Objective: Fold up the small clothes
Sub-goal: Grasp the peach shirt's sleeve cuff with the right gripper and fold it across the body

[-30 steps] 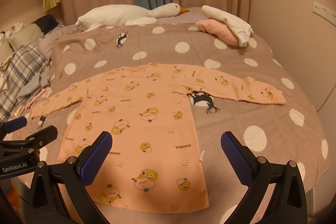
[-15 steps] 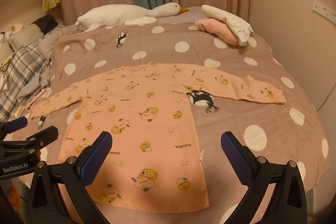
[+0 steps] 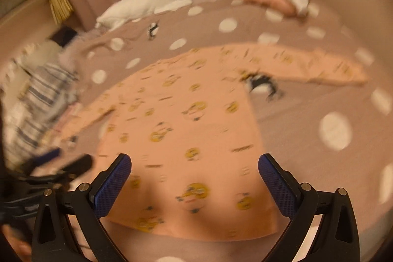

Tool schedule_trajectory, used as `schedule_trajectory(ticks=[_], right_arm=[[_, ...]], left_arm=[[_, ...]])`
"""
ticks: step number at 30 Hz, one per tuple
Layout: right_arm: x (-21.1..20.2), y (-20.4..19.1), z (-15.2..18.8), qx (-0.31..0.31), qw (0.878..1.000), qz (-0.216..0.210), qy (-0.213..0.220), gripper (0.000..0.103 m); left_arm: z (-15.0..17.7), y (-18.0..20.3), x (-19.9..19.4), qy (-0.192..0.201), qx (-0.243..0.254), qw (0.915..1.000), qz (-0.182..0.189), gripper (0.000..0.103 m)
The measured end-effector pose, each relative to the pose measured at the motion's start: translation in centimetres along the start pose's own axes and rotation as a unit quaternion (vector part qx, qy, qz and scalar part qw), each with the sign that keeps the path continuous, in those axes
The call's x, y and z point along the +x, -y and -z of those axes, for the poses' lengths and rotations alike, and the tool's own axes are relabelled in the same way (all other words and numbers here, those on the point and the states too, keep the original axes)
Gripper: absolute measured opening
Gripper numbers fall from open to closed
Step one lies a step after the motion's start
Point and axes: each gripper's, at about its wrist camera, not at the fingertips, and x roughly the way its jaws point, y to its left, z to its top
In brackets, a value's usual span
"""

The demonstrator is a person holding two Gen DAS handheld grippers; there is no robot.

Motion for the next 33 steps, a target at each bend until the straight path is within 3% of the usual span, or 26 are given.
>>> schedule_trajectory(ticks=[2, 5, 7, 10, 17, 19, 23, 28, 33], right_arm=[[0.4, 1.1, 0.2, 0.033, 0.998, -0.05, -0.001, 0.102], [0.6, 4.0, 0.8, 0.104, 0.983, -0.148, 0.015, 0.102], [0.7, 5.9, 0.9, 0.145, 0.974, -0.173, 0.024, 0.102], [0.6, 9.0, 1.0, 0.189, 0.97, -0.146, 0.046, 0.102], [-0.3, 15.5, 0.0, 0.242, 0.965, -0.05, 0.087, 0.102], [0.1, 17.4, -1.0, 0.251, 0.962, -0.048, 0.098, 0.102], [1.4, 20.3, -3.1, 0.272, 0.956, -0.037, 0.105, 0.102], [2.6, 24.6, -5.5, 0.292, 0.949, -0.004, 0.117, 0.102], [4.5, 27.7, -8.2, 0.314, 0.94, -0.008, 0.136, 0.102]], left_arm=[[0.2, -0.9, 1.3, -0.018, -0.024, 0.9992, 0.027, 0.103], [0.4, -1.6, 2.8, -0.044, -0.056, 0.9939, 0.085, 0.103], [0.7, -2.2, 3.8, -0.057, -0.082, 0.9854, 0.138, 0.103], [0.9, -2.5, 4.4, -0.065, -0.106, 0.9779, 0.168, 0.103], [-0.1, -3.1, 6.1, -0.087, -0.132, 0.9681, 0.194, 0.103], [-0.4, -2.5, 6.5, -0.092, -0.124, 0.9658, 0.208, 0.103], [-1.1, -1.4, 7.5, -0.096, -0.1, 0.9708, 0.196, 0.103], [-2.5, -0.8, 8.8, -0.097, -0.095, 0.9699, 0.202, 0.103], [-4.1, 0.0, 9.4, -0.091, -0.084, 0.974, 0.19, 0.103]])
